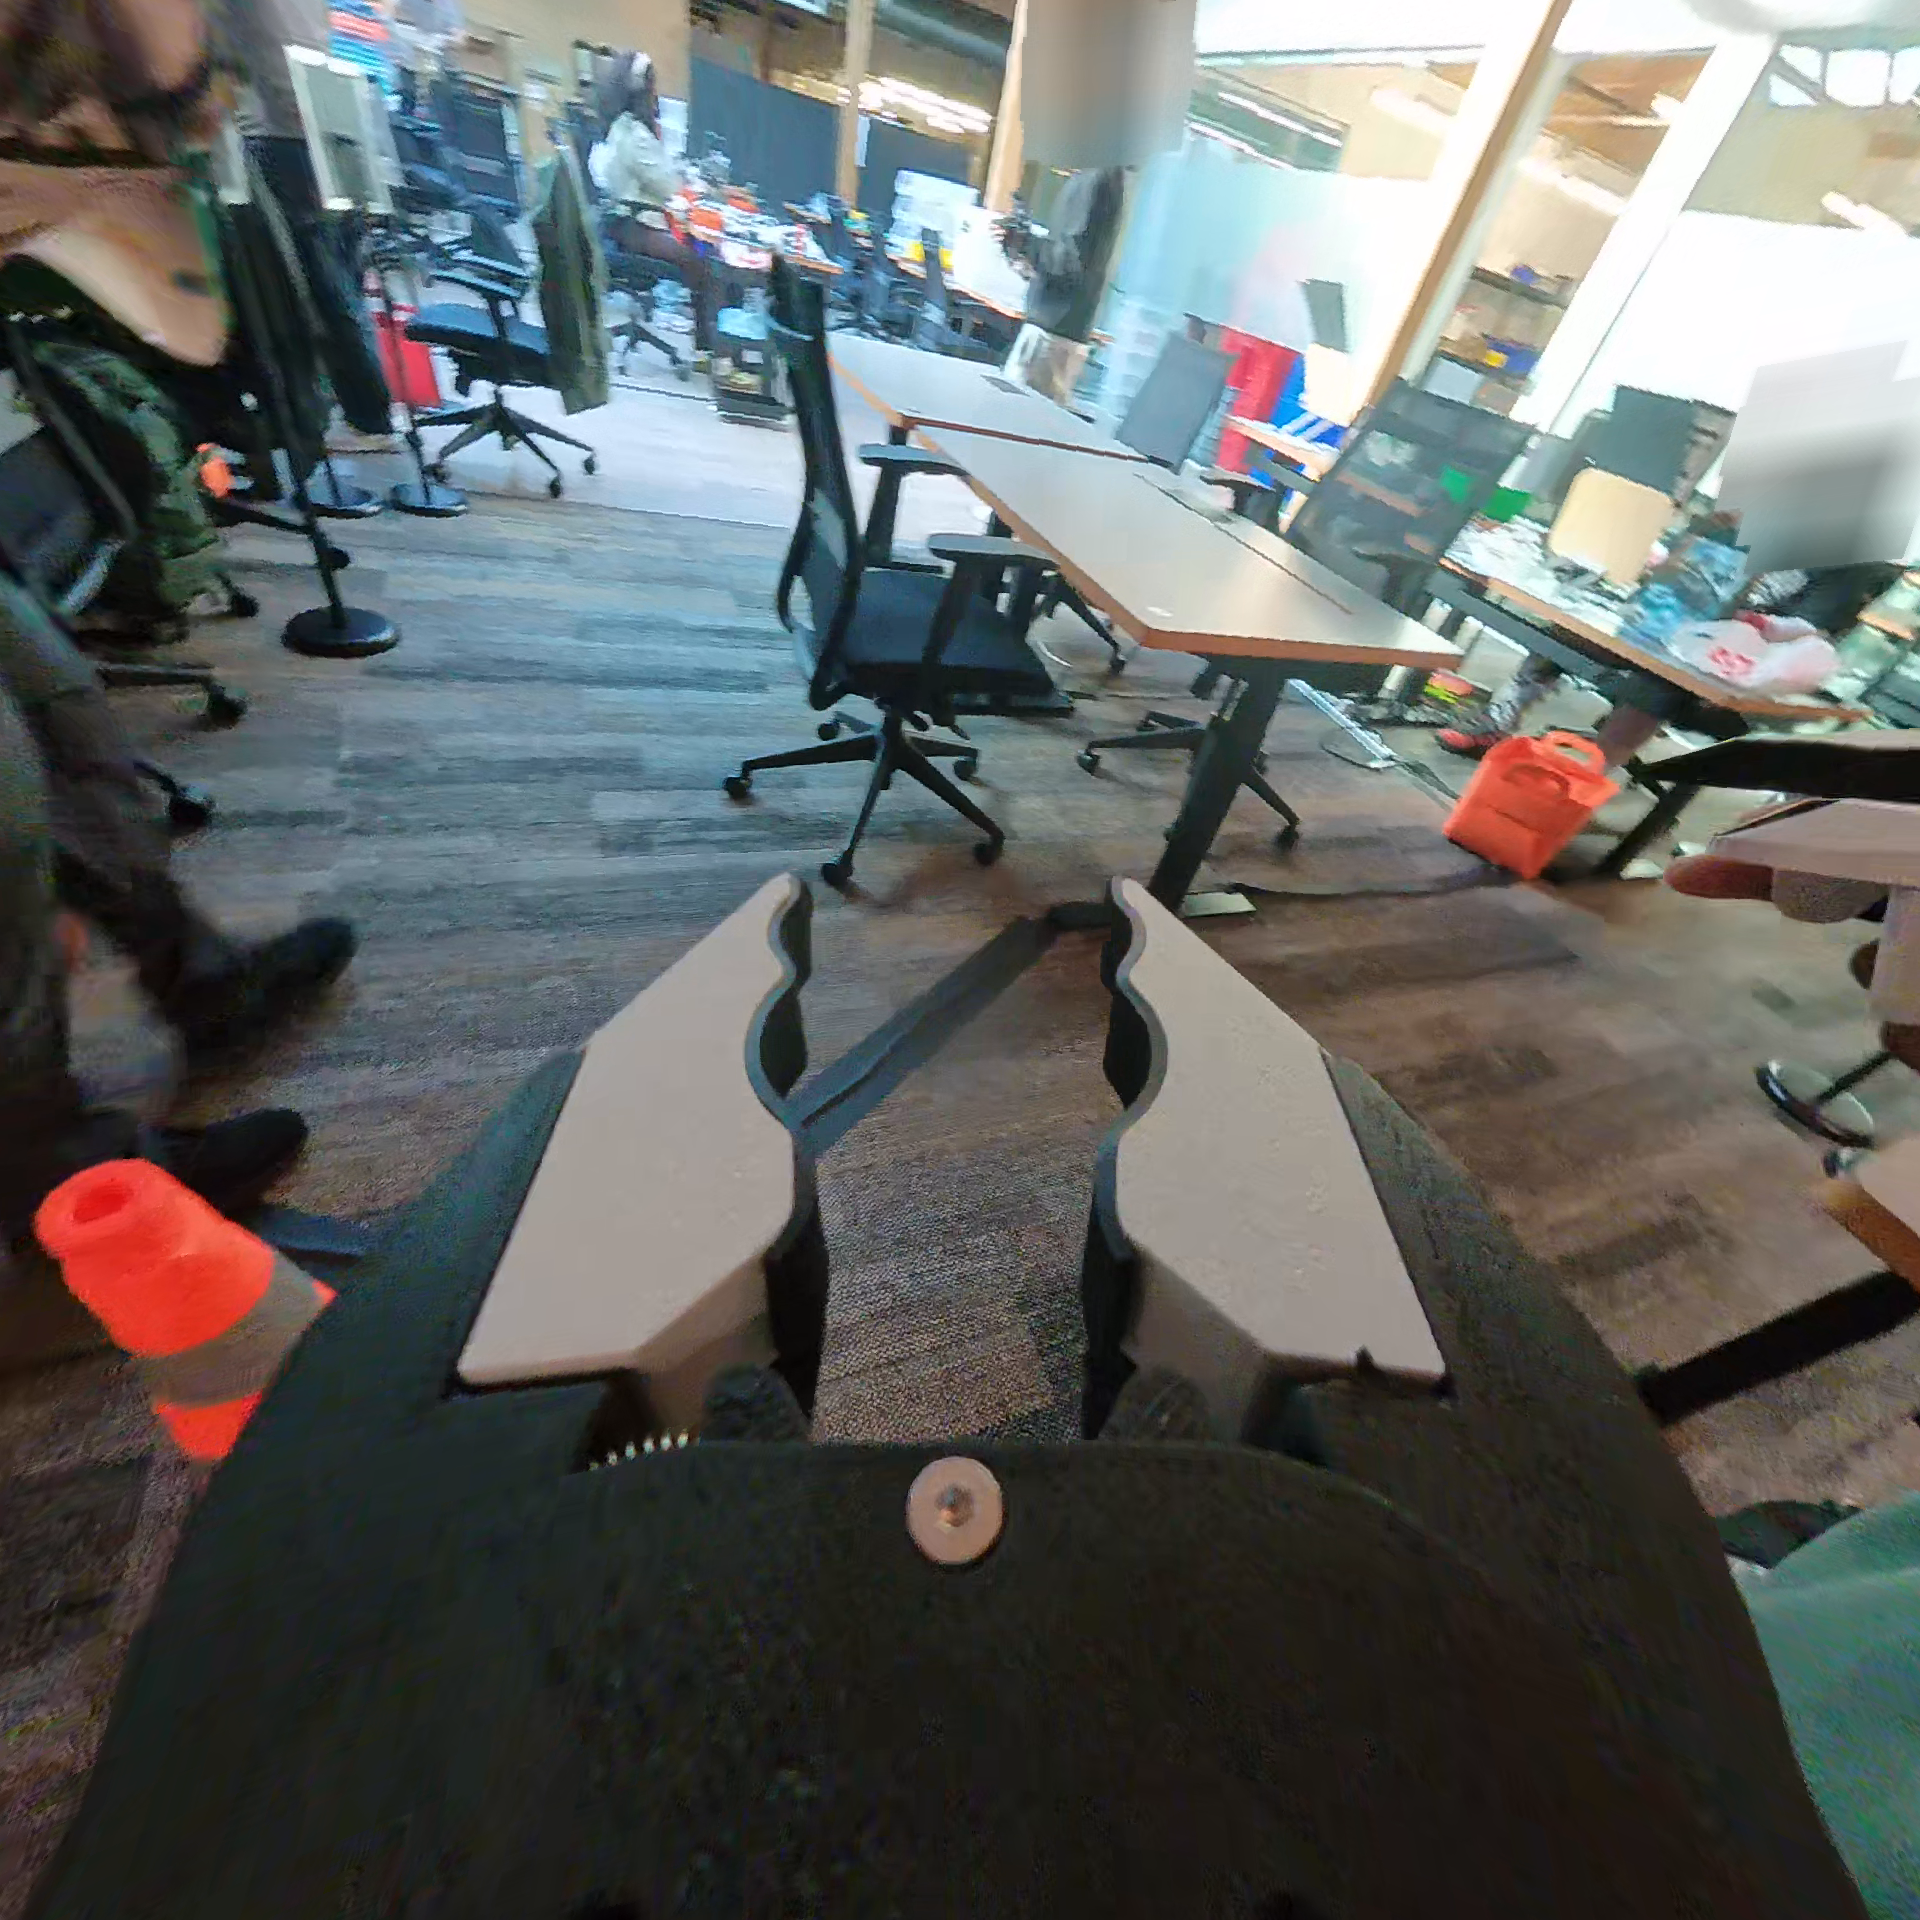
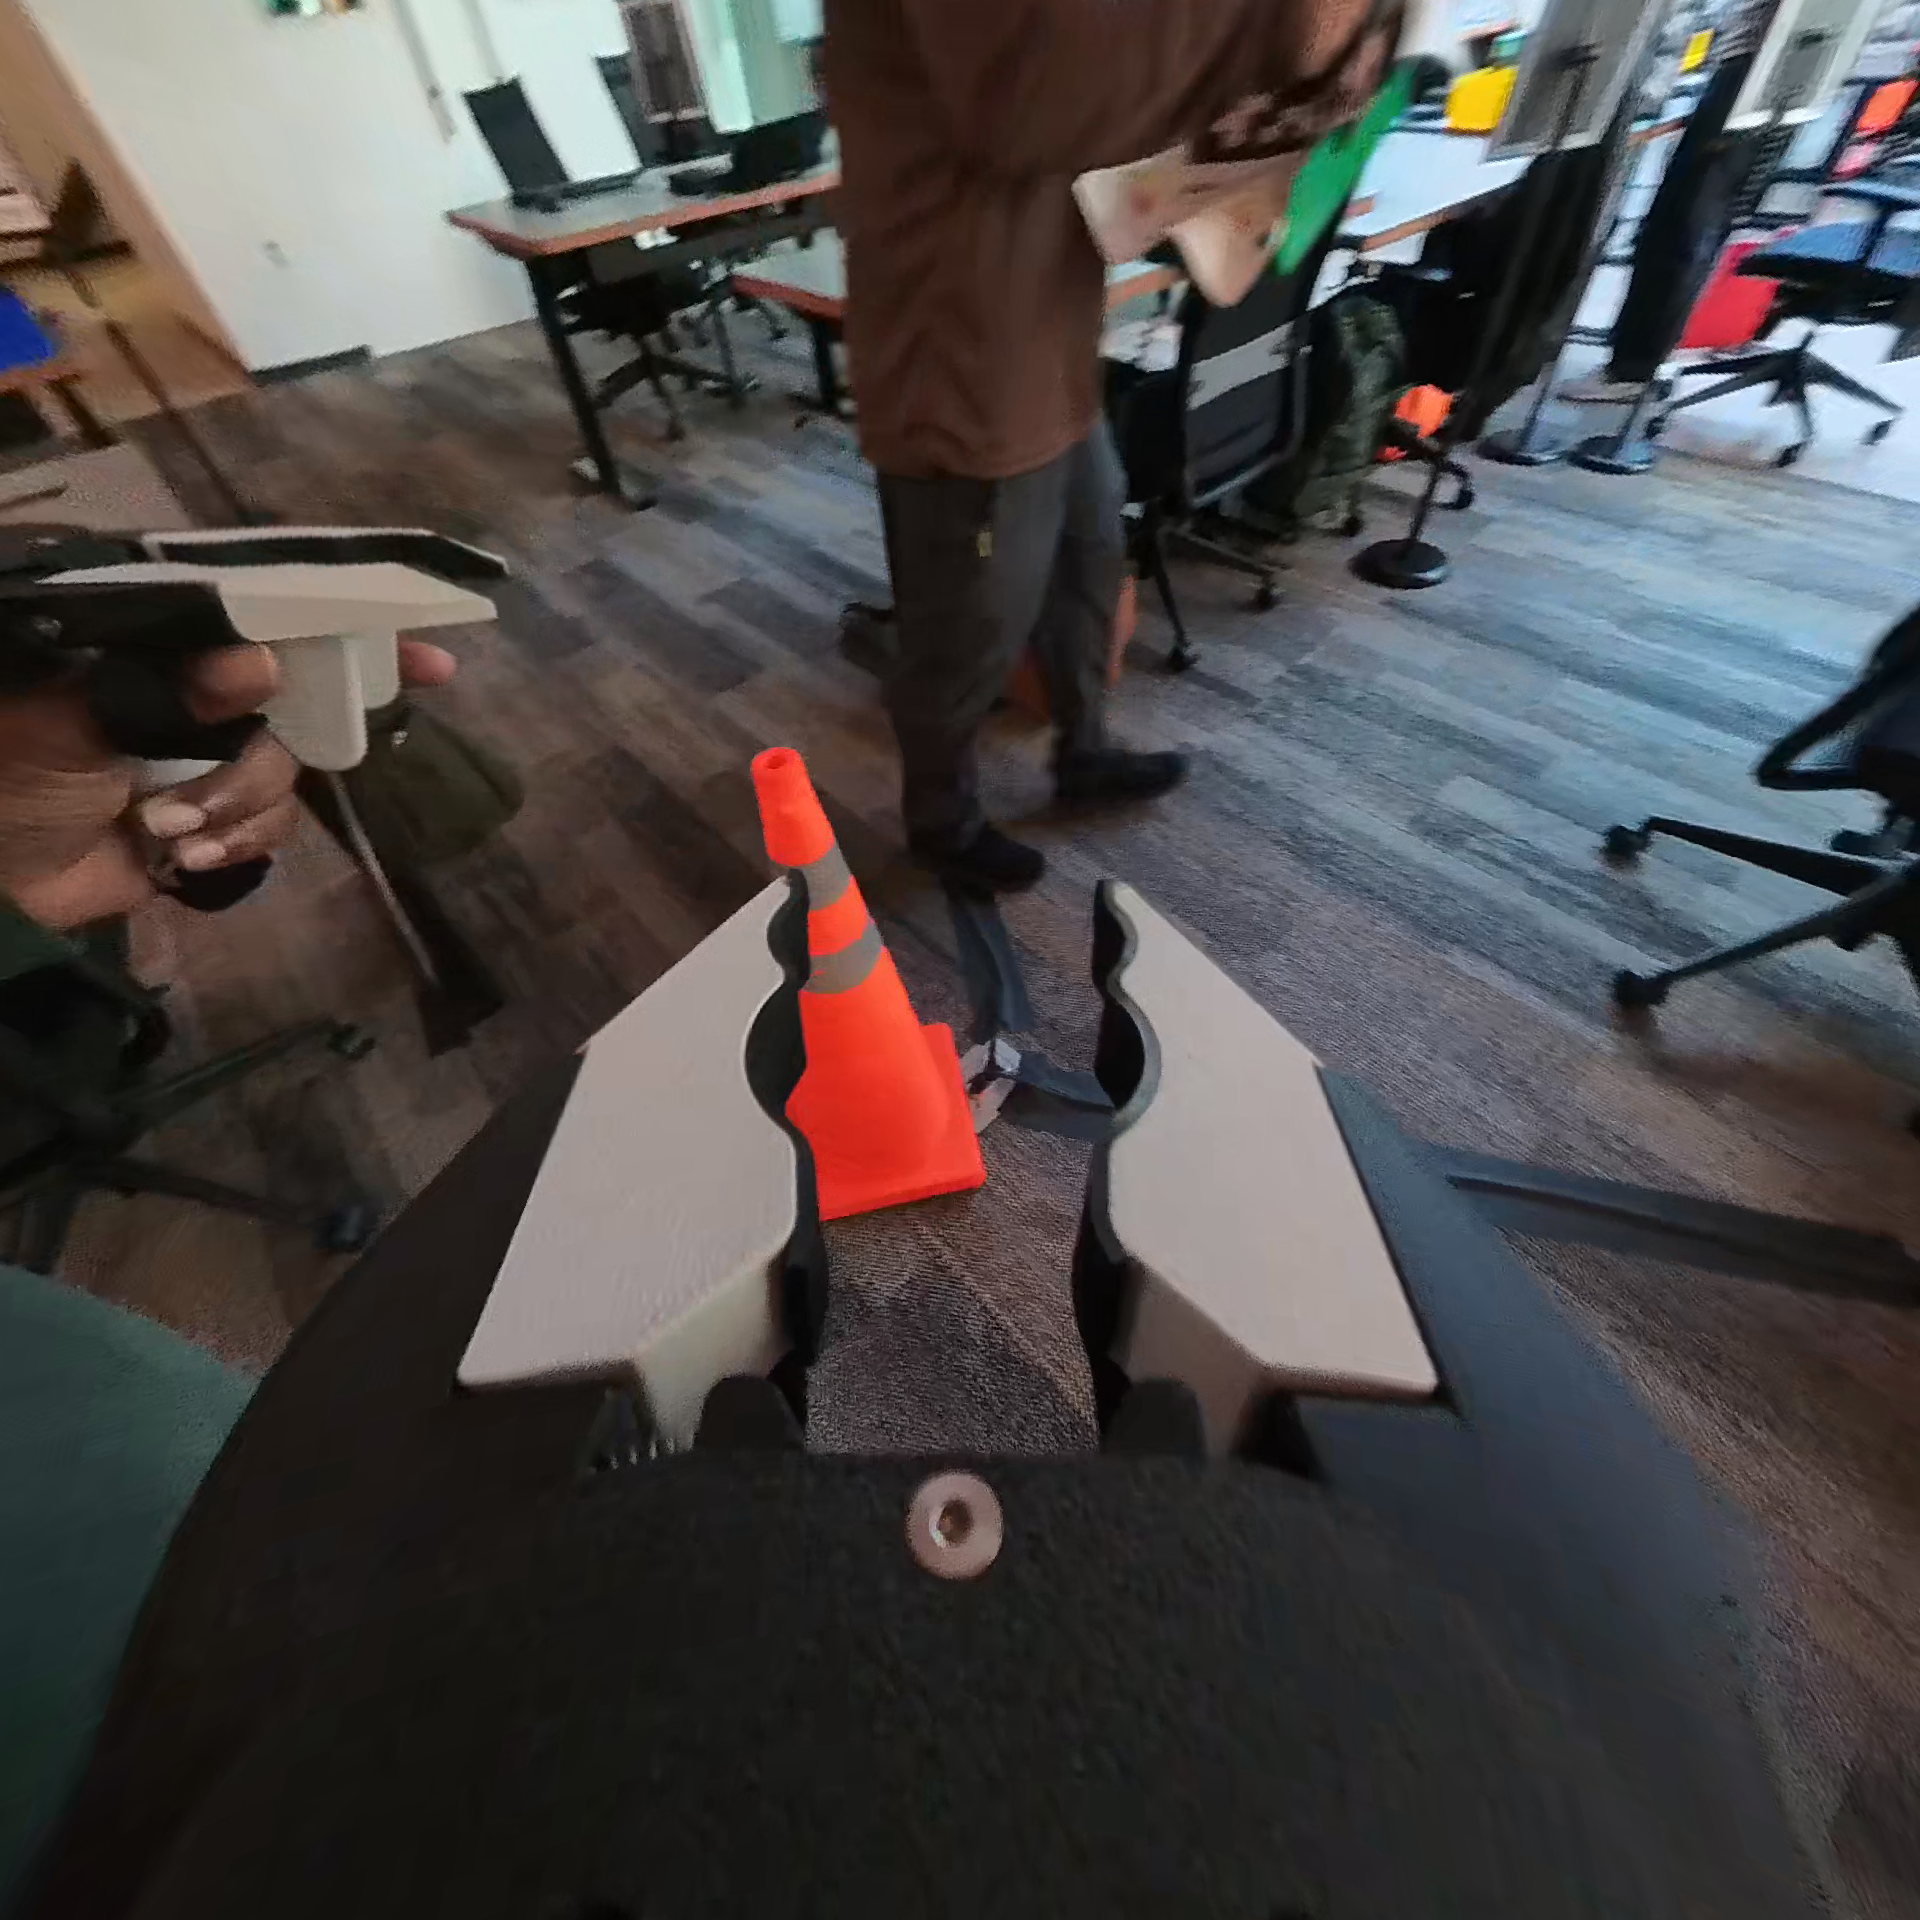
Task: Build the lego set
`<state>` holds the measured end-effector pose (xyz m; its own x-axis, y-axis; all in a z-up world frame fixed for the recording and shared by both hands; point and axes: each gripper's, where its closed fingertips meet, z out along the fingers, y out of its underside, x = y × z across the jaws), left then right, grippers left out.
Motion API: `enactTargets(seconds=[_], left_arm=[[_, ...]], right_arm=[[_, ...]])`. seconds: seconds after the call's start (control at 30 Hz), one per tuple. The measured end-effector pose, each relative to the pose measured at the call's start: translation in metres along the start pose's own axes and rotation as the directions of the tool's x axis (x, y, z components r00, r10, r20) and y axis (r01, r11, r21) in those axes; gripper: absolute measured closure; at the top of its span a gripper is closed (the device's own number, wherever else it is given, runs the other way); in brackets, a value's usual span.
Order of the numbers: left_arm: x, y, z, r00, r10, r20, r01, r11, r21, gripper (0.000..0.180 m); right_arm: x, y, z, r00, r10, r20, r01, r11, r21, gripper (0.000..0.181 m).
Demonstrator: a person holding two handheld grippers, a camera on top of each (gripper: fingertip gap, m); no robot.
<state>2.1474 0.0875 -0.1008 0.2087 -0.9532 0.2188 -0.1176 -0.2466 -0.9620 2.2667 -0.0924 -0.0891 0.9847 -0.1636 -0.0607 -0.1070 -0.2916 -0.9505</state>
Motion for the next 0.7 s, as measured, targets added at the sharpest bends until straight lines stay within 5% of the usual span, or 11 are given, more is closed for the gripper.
enactTargets(seconds=[0.37,0.7], left_arm=[[-0.116,0.001,0.055,0.959,-0.1,0.264,0.105,0.994,-0.007,0.133],[-0.211,-0.133,0.202,0.91,-0.039,0.413,-0.024,0.989,0.146,0.13]], right_arm=[[0.032,-0.023,0.183,0.942,-0.016,0.335,0.032,0.998,-0.044,0.136],[0.145,-0.118,0.354,0.858,-0.122,0.498,0.123,0.992,0.031,0.137]])
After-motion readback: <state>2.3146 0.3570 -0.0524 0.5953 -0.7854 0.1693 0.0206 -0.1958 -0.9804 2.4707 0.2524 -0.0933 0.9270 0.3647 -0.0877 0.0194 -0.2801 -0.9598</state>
